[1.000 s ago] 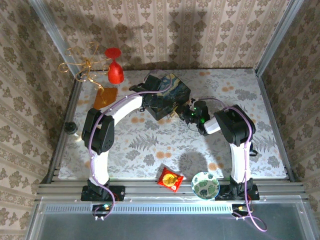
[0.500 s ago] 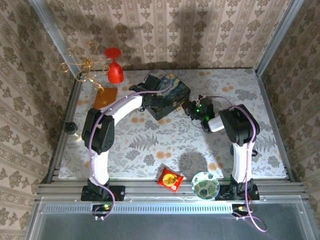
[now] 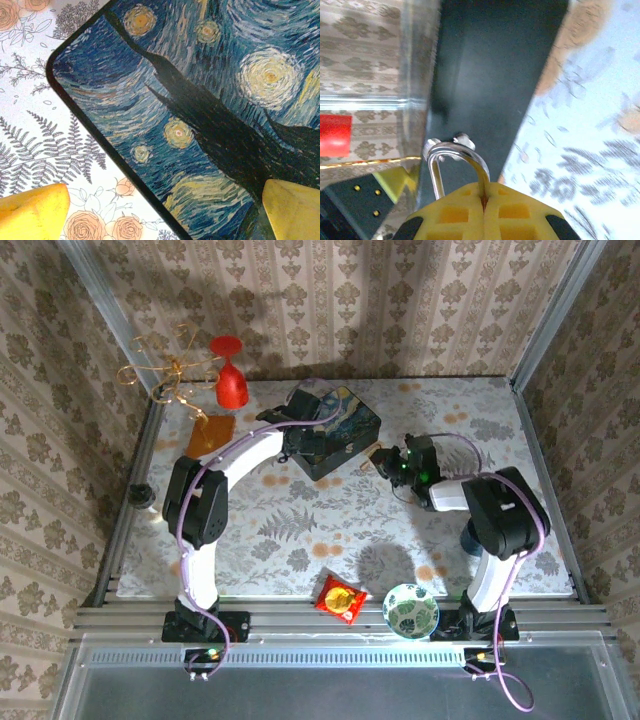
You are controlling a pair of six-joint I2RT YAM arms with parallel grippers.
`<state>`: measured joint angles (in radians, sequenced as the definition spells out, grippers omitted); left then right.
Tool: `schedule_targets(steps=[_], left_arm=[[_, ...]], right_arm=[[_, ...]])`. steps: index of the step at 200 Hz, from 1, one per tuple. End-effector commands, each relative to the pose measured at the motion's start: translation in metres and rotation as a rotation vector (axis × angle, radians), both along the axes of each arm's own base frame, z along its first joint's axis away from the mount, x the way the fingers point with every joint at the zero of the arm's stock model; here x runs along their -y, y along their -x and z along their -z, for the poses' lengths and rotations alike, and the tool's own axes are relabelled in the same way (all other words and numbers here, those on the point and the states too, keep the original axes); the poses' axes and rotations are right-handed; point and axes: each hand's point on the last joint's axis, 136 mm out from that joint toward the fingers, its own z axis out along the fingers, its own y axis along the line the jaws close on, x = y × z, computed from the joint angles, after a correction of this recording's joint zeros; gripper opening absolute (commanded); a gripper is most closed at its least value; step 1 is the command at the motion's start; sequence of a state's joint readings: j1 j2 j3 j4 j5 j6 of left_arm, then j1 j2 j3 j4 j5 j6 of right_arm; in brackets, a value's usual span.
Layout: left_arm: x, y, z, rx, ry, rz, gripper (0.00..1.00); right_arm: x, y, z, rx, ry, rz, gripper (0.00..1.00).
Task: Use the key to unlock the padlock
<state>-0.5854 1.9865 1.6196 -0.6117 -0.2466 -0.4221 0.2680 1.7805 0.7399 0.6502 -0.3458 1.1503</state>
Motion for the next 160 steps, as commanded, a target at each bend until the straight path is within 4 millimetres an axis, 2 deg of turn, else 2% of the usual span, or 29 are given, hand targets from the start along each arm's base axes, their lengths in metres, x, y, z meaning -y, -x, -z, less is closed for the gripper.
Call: schedule_targets(steps=[1, 49, 104, 160], left_arm=[[-0.015, 0.015, -0.015, -0.019, 0.004, -0.021, 1.0], [-0.024, 0.031, -0.039, 0.024, 0.051, -0.039, 1.0], [-0.035, 0.05, -0.058, 0.056, 0.097, -0.057, 1.0], [-0.054, 0.07, -0.066, 0.082, 0.109, -0.092, 1.0]], right_arm=[[0.017, 0.026, 0.019, -0.103, 0.092, 0.017, 0.0], [0.039, 0.065, 0.03, -0.207, 0.213, 0.03, 0.0], [0.054, 0.085, 0.023, -0.237, 0.285, 0.037, 0.0], [0.075, 0.099, 0.018, -0.293, 0.463, 0.019, 0.0]])
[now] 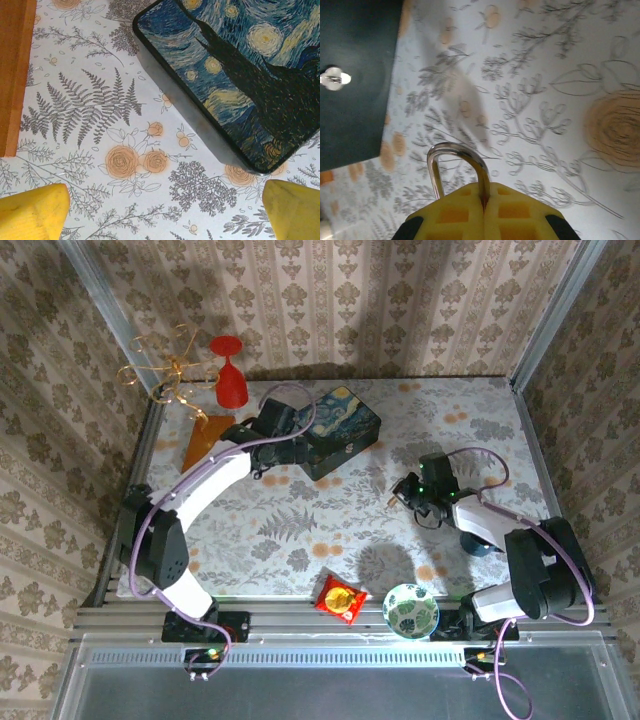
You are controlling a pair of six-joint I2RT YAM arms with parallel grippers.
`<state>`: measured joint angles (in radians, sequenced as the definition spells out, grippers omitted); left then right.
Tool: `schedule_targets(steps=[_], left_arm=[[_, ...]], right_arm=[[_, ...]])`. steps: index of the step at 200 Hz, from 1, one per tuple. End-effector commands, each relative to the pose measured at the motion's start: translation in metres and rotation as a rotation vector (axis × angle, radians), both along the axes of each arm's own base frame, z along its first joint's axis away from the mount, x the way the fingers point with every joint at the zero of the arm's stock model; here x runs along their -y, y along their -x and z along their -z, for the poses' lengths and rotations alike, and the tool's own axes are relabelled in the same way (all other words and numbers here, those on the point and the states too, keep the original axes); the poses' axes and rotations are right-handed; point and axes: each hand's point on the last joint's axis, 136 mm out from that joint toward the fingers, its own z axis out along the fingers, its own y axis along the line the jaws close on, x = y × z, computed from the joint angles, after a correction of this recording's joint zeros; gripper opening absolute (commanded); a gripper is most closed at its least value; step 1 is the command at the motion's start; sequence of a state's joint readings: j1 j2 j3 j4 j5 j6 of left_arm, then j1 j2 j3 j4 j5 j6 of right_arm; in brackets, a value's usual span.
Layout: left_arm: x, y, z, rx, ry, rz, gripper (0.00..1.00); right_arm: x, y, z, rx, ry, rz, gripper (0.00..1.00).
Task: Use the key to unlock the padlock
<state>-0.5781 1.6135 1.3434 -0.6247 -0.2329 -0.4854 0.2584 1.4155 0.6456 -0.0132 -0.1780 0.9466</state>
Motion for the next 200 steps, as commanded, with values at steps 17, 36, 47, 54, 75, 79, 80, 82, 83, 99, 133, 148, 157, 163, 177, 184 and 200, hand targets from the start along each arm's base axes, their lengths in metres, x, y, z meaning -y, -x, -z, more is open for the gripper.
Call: schedule_targets(steps=[17, 36, 47, 54, 75, 79, 80, 82, 83, 99, 133, 148, 157, 163, 177, 184, 200], left_arm=[[-0.021, 0.013, -0.009, 0.027, 0.017, -0.07, 1.0], [-0.031, 0.018, -0.008, 0.039, 0.025, -0.103, 1.0], [-0.036, 0.022, -0.005, 0.042, 0.031, -0.115, 1.0], [-0.041, 0.025, -0.004, 0.043, 0.034, -0.127, 1.0], [-0.054, 0.034, 0.005, 0.027, 0.032, -0.154, 1.0], [-0.056, 0.036, 0.008, 0.022, 0.03, -0.158, 1.0], [-0.057, 0.037, 0.008, 0.021, 0.03, -0.16, 1.0], [-0.058, 0.037, 0.009, 0.02, 0.03, -0.163, 1.0], [-0.058, 0.038, 0.009, 0.018, 0.03, -0.164, 1.0], [-0.066, 0.045, 0.014, 0.007, 0.029, -0.176, 1.0], [-0.078, 0.054, 0.019, 0.001, 0.032, -0.204, 1.0], [-0.082, 0.057, 0.019, 0.002, 0.034, -0.213, 1.0], [-0.084, 0.058, 0.02, 0.002, 0.034, -0.22, 1.0], [-0.085, 0.058, 0.02, 0.001, 0.035, -0.224, 1.0], [-0.087, 0.059, 0.02, 0.002, 0.035, -0.228, 1.0], [-0.087, 0.059, 0.021, 0.001, 0.034, -0.228, 1.0], [-0.088, 0.059, 0.022, 0.0, 0.035, -0.232, 1.0]], right_arm=[[0.022, 0.002, -0.005, -0.05, 0.175, -0.023, 0.0], [0.025, -0.003, -0.007, -0.061, 0.22, -0.034, 0.0], [0.027, -0.005, -0.007, -0.073, 0.244, -0.046, 0.0], [0.027, -0.008, -0.007, -0.081, 0.259, -0.055, 0.0], [0.029, -0.015, -0.001, -0.123, 0.309, -0.078, 0.0], [0.03, -0.015, 0.002, -0.134, 0.32, -0.079, 0.0], [0.031, -0.015, 0.001, -0.135, 0.323, -0.079, 0.0], [0.031, -0.016, 0.003, -0.14, 0.329, -0.08, 0.0], [0.031, -0.016, 0.003, -0.143, 0.33, -0.081, 0.0], [0.034, -0.018, 0.011, -0.173, 0.364, -0.087, 0.0], [0.034, -0.022, 0.023, -0.209, 0.396, -0.099, 0.05], [0.035, -0.022, 0.028, -0.226, 0.419, -0.104, 0.14], [0.035, -0.023, 0.029, -0.232, 0.429, -0.107, 0.15], [0.035, -0.023, 0.03, -0.237, 0.437, -0.109, 0.17], [0.037, -0.023, 0.03, -0.243, 0.451, -0.111, 0.21], [0.038, -0.022, 0.029, -0.246, 0.46, -0.112, 0.21], [0.044, -0.02, 0.024, -0.25, 0.49, -0.103, 0.23]])
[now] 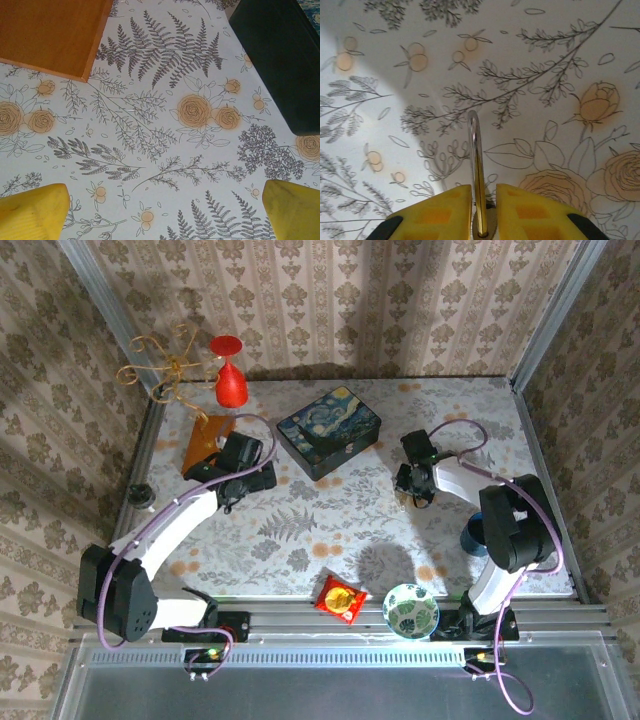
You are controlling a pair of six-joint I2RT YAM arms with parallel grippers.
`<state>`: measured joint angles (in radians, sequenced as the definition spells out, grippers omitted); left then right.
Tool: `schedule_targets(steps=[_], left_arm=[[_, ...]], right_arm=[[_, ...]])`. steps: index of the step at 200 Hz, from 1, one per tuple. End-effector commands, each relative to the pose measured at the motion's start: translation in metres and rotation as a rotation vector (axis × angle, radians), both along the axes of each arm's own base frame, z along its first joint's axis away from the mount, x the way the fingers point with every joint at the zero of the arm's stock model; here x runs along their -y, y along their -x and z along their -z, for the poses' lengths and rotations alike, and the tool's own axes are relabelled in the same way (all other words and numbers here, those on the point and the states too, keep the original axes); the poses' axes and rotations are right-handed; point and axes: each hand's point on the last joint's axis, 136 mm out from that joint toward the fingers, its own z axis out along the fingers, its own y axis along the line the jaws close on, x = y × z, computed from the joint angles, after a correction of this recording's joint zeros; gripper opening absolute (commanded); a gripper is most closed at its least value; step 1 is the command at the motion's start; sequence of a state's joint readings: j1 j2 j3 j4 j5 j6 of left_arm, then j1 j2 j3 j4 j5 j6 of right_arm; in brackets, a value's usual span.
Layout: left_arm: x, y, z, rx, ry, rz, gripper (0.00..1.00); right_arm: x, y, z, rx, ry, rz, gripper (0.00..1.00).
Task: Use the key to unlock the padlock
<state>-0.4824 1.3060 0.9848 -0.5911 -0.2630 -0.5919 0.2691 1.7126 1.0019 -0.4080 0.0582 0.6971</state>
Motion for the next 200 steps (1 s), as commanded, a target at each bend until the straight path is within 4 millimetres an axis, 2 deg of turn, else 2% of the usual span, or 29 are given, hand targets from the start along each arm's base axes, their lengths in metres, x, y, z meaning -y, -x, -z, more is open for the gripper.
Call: schedule_targets(steps=[1, 43, 53, 104, 109, 127, 150, 165, 180, 187, 200], left_arm=[[-0.007, 0.002, -0.001, 0.008, 0.003, -0.034, 1.0], [-0.009, 0.002, -0.001, 0.009, 0.001, -0.039, 1.0], [-0.01, 0.001, -0.003, 0.013, -0.002, -0.04, 1.0], [-0.02, -0.003, -0.021, 0.078, -0.046, -0.048, 1.0], [-0.024, -0.003, -0.023, 0.089, -0.059, -0.053, 1.0], [-0.036, -0.002, -0.032, 0.137, -0.112, -0.071, 1.0], [-0.051, 0.0, -0.043, 0.238, -0.184, -0.071, 1.0], [-0.058, 0.001, -0.051, 0.335, -0.206, -0.07, 1.0], [-0.062, 0.002, -0.06, 0.453, -0.188, -0.076, 1.0], [-0.072, 0.002, -0.063, 0.502, -0.183, -0.108, 1.0], [-0.077, 0.002, -0.068, 0.588, -0.176, -0.118, 1.0]], right_arm=[[0.013, 0.005, -0.006, -0.025, 0.092, -0.001, 0.23], [0.027, 0.011, -0.025, 0.009, 0.153, 0.01, 0.3], [0.031, 0.019, -0.03, -0.001, 0.167, 0.007, 0.32], [0.043, 0.027, -0.077, 0.154, 0.185, 0.004, 0.45], [0.045, 0.028, -0.09, 0.2, 0.181, 0.002, 0.47], [0.052, 0.03, -0.108, 0.292, 0.209, -0.006, 0.58], [0.068, 0.038, -0.131, 0.396, 0.27, 0.014, 0.83], [0.079, 0.042, -0.146, 0.47, 0.316, 0.025, 0.93], [0.09, 0.048, -0.159, 0.527, 0.363, 0.048, 1.0], [0.094, 0.05, -0.164, 0.552, 0.387, 0.05, 1.0], [0.1, 0.053, -0.172, 0.596, 0.426, 0.046, 1.0]])
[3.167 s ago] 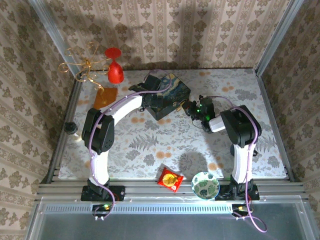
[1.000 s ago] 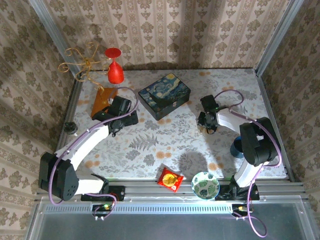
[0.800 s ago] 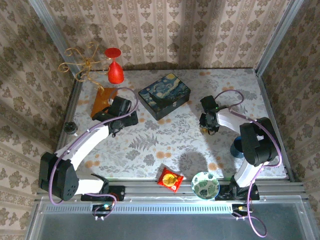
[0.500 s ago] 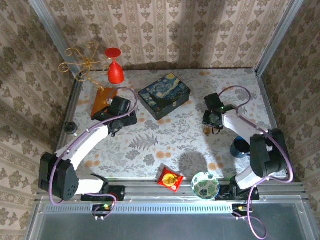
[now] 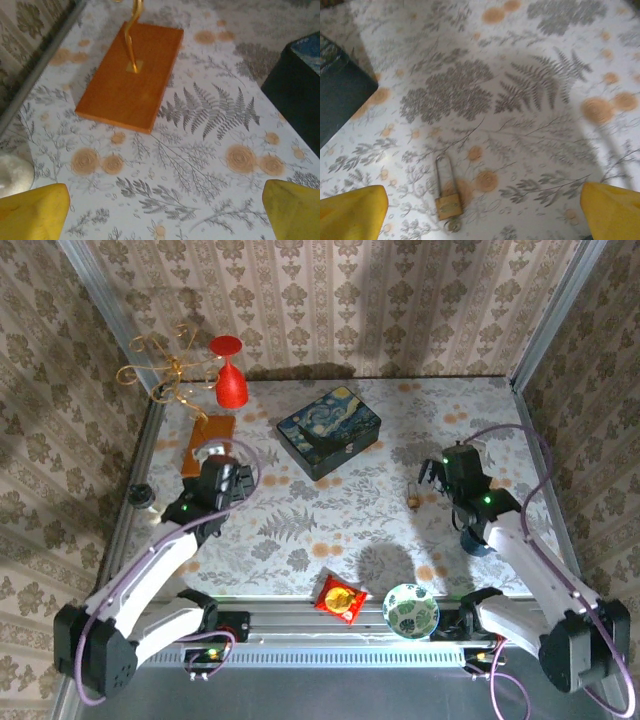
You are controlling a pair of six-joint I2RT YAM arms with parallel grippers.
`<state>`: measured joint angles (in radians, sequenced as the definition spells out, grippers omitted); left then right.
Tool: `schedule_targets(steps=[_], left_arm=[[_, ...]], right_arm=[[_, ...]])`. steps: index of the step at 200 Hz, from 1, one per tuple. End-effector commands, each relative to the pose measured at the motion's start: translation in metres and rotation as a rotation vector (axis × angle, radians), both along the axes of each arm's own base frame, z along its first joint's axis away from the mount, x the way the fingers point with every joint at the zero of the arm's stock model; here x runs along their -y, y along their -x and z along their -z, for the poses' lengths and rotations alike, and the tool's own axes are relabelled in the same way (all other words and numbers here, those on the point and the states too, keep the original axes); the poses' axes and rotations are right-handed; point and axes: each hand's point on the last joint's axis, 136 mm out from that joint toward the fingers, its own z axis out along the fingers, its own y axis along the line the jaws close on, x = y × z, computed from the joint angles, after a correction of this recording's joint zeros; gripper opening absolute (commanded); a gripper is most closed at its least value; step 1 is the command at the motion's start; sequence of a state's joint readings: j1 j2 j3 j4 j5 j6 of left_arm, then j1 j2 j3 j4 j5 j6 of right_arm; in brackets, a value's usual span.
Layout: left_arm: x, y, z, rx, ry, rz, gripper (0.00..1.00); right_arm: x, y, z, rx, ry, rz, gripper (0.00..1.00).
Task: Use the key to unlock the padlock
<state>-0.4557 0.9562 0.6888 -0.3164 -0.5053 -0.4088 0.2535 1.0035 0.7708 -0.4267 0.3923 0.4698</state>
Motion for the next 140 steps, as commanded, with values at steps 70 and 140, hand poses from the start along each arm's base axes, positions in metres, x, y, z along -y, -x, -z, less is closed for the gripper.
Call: schedule_targets(steps=[70, 140], left_arm=[[-0.041, -0.034, -0.014, 0.349, -0.226, -0.051, 1.0], [-0.054, -0.061, 0.023, 0.382, -0.249, 0.058, 1.0]], right_arm=[[0.033, 0.0, -0.015, 0.33, 0.308, 0.007, 1.0], [0.044, -0.021, 0.007, 0.371, 0.285, -0.02, 1.0]])
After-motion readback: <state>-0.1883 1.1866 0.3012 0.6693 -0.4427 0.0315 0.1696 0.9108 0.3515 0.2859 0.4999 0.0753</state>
